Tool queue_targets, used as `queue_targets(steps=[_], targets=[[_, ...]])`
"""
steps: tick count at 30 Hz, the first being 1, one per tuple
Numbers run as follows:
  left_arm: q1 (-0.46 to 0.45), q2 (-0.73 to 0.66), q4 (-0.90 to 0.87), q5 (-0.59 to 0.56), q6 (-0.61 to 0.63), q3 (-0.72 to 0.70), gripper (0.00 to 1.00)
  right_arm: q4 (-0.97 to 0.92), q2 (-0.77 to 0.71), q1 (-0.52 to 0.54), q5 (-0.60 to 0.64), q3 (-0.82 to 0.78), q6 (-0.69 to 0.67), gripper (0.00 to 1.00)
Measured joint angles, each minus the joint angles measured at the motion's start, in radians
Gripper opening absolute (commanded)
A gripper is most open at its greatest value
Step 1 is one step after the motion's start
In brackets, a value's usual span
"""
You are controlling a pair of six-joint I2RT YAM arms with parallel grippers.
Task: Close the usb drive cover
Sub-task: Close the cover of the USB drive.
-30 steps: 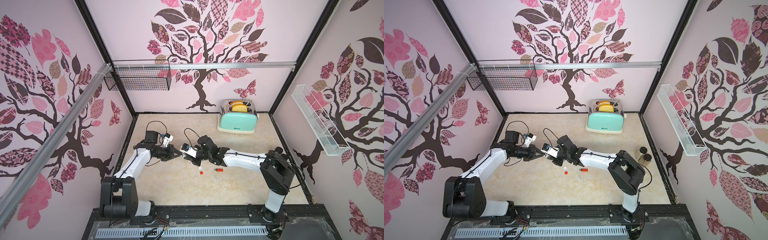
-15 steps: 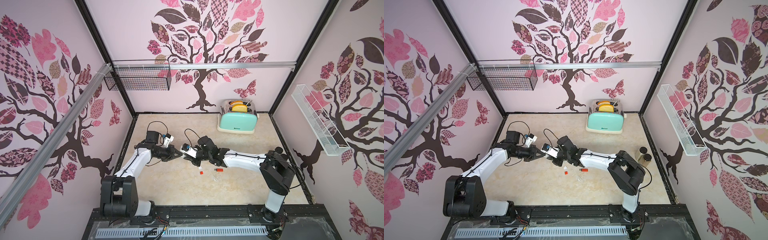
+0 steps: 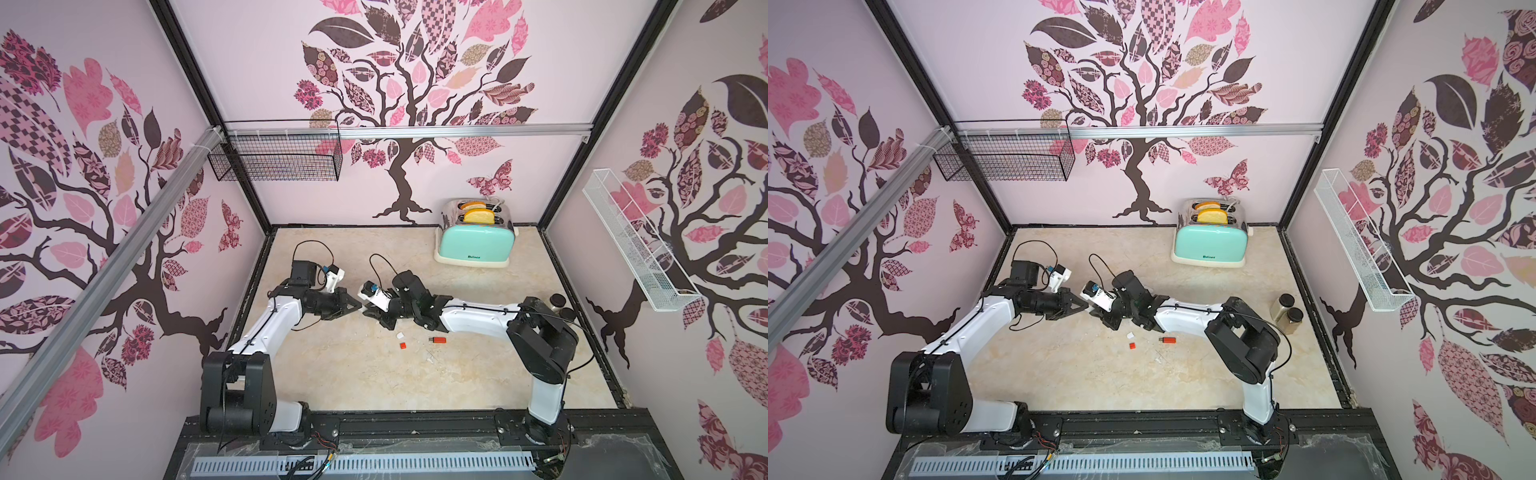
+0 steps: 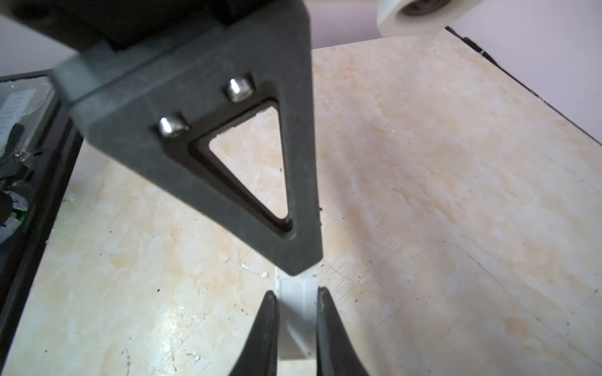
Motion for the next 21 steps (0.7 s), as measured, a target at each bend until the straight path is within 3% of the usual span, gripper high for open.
queue_targets(steps=[5, 17, 21], targets=[[0.000, -0.005, 0.001, -0.001, 0.008, 0.000, 0.00, 0.071, 0.000, 0.000, 0.003, -0.029, -0.077, 0.00], [0.000, -0.010, 0.016, -0.017, 0.007, 0.001, 0.00, 0.092, 0.011, -0.002, 0.003, -0.027, 0.010, 0.00], [0.000, -0.023, 0.008, -0.027, 0.007, -0.001, 0.08, 0.049, 0.011, -0.002, 0.002, -0.008, -0.043, 0.00]])
